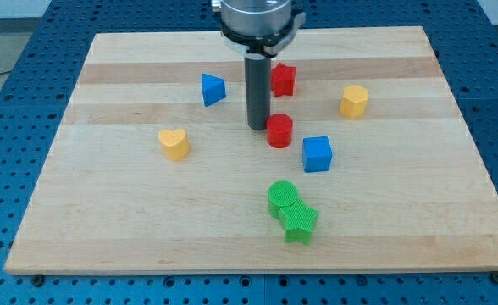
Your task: Move red circle to the top right of the green star
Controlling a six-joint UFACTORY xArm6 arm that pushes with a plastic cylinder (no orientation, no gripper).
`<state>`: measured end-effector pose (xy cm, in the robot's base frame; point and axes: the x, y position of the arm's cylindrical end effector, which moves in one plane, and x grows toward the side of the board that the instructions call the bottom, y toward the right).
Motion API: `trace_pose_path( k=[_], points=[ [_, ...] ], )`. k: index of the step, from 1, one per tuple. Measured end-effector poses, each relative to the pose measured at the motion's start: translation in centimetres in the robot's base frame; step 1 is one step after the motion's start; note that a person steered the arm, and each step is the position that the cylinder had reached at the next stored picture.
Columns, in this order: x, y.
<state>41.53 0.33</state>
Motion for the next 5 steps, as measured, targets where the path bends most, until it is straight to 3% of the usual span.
trace_pose_path(
  k=[1, 3, 5],
  points=[
    [0.0, 0.4],
    [7.0, -0.1],
    [8.3, 3.4]
  ],
)
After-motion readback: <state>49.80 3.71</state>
